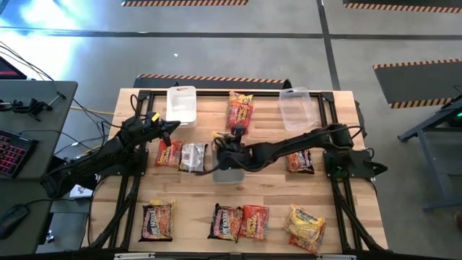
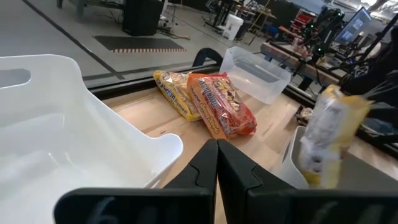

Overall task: Sort Maruchan noodles
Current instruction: Put the yellow noodle pack into the gray bin

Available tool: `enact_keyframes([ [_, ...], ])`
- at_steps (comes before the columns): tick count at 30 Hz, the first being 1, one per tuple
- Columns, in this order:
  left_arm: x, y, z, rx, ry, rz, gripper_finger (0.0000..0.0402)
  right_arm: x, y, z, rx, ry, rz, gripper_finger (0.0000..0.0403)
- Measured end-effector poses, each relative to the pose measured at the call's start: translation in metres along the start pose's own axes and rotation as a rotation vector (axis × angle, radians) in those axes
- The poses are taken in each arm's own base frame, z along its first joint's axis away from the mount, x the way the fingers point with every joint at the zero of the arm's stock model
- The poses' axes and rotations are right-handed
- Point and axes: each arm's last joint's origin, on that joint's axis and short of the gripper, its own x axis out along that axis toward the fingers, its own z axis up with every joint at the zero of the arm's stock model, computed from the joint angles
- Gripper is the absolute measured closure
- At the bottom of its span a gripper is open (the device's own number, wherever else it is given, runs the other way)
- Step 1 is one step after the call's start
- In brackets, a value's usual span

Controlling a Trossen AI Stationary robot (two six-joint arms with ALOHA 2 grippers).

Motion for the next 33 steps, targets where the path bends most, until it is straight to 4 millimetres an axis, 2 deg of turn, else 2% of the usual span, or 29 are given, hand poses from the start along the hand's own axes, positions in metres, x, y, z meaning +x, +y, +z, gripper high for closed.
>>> enact_keyframes([
  [9, 0.0, 0.0, 0.0, 0.015, 0.001, 0.0, 0.0401, 0.018, 0.024, -0.008, -0.082, 0.044, 0.006, 0.0403],
  [16, 0.0, 0.0, 0.0, 0.015, 0.001, 0.001, 0.0401, 0.021, 0.028, -0.008, -0.08, 0.035, 0.087, 0.0387],
  [20, 0.0, 0.0, 0.0, 0.015, 0.002, 0.001, 0.0401, 0.02, 0.029, -0.008, -0.107, 0.026, 0.122, 0.0338],
  [26, 0.0, 0.0, -0.001, 0.014, 0.005, 0.002, 0.0401, 0.019, 0.024, -0.004, -0.066, 0.037, 0.156, 0.0233],
  [30, 0.0, 0.0, -0.001, 0.014, 0.009, 0.003, 0.0401, 0.016, 0.003, 0.008, -0.021, 0.069, 0.164, 0.0175],
  [33, 0.0, 0.0, -0.001, 0.014, 0.009, 0.003, 0.0401, 0.019, -0.024, 0.016, 0.095, 0.107, 0.304, 0.015],
])
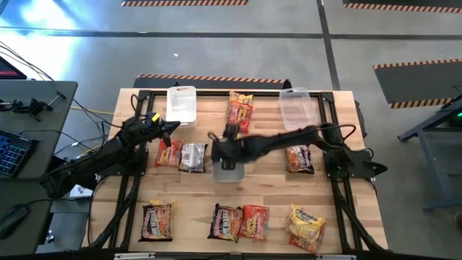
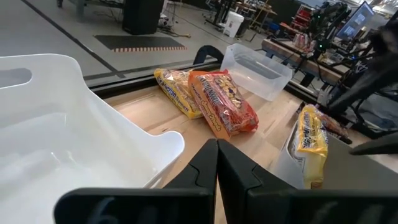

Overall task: Sort Maruchan noodles
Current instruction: Put the yellow noodle pack into the gray bin

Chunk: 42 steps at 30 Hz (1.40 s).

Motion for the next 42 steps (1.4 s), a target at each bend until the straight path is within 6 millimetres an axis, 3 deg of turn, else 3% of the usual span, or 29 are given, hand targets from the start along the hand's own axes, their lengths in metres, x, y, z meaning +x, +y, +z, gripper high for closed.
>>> enact_keyframes([
  [4, 0.0, 0.0, 0.0, -0.001, 0.003, 0.001, 0.0401, 0.012, -0.036, -0.002, 0.169, 0.067, 0.267, 0.0143],
  [7, 0.0, 0.0, -0.001, -0.002, 0.011, 0.002, 0.0401, 0.024, -0.057, -0.011, 0.187, 0.11, 0.334, 0.0145],
  [14, 0.0, 0.0, -0.001, -0.001, 0.011, -0.007, 0.0401, 0.034, -0.077, -0.019, 0.224, 0.13, 0.444, 0.016],
  [17, 0.0, 0.0, -0.001, -0.001, 0.01, -0.007, 0.0401, 0.039, -0.076, -0.022, 0.249, 0.157, 0.525, 0.0174],
  [24, 0.0, 0.0, -0.001, -0.001, 0.01, -0.008, 0.0401, 0.042, -0.073, -0.024, 0.249, 0.178, 0.532, 0.0225],
  [35, 0.0, 0.0, -0.001, 0.007, 0.01, -0.017, 0.0401, 0.04, -0.07, -0.023, 0.202, 0.169, 0.499, 0.0384],
  [42, 0.0, 0.0, -0.001, 0.007, 0.01, -0.017, 0.0401, 0.034, -0.058, -0.019, 0.167, 0.167, 0.445, 0.0391],
])
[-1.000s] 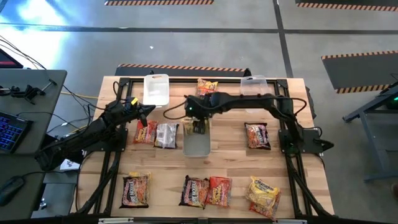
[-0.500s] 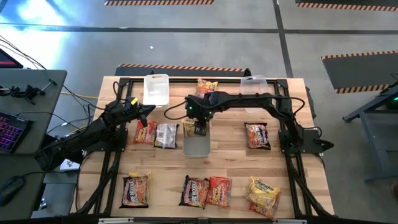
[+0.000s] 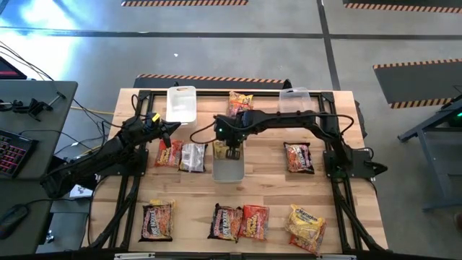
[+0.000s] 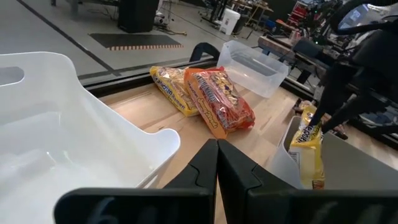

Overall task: Sort Maruchan noodles
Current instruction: Put the yellow noodle pack into the gray bin

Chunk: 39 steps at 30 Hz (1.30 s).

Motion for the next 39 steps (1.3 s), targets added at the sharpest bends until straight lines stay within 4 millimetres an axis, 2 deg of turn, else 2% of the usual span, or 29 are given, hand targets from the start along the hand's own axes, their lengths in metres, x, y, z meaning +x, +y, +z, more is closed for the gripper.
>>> enact_keyframes([
  [11, 0.0, 0.0, 0.0, 0.001, 0.0, 0.0, 0.0401, -0.004, 0.034, -0.001, -0.032, -0.005, -0.222, 0.0401],
  [18, 0.0, 0.0, 0.0, 0.001, 0.0, 0.001, 0.0401, -0.007, 0.046, -0.002, -0.034, -0.026, -0.397, 0.0402],
  [27, 0.0, 0.0, 0.0, 0.001, 0.001, 0.001, 0.0401, -0.008, 0.059, -0.001, -0.022, -0.071, -0.449, 0.0402],
  [32, 0.0, 0.0, 0.0, 0.0, 0.001, 0.001, 0.0401, 0.011, 0.06, -0.003, -0.062, -0.022, -0.461, 0.0402],
  [39, 0.0, 0.0, 0.0, 0.0, 0.001, 0.001, 0.0401, 0.019, 0.065, -0.001, -0.16, -0.021, -0.53, 0.0402],
])
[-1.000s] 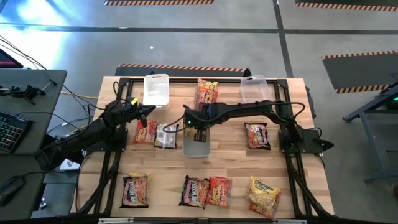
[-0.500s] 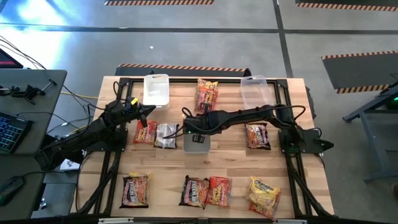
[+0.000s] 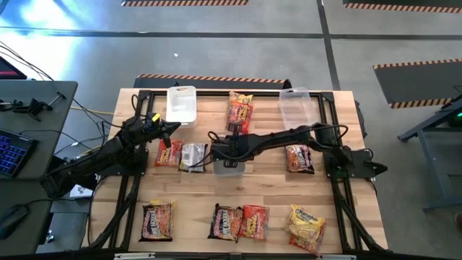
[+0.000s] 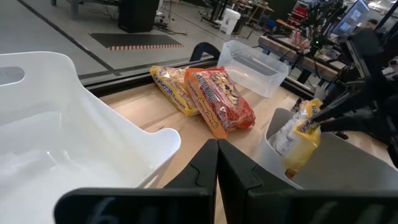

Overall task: Sort Maruchan noodles
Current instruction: Put the yellow noodle pack into the gray bin

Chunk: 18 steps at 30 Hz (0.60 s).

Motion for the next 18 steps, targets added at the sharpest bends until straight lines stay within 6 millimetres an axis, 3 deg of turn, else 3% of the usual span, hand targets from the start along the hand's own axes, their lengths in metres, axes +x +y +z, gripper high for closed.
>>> enact_keyframes([
  [5, 0.0, 0.0, 0.0, 0.002, 0.0, 0.0, 0.0401, 0.0001, -0.0001, -0.0009, 0.011, 0.008, -0.001, 0.0388],
  [18, 0.0, 0.0, 0.0, 0.005, 0.0, 0.0, 0.0401, 0.0021, -0.0048, -0.0025, -0.017, 0.027, -0.063, 0.0225],
])
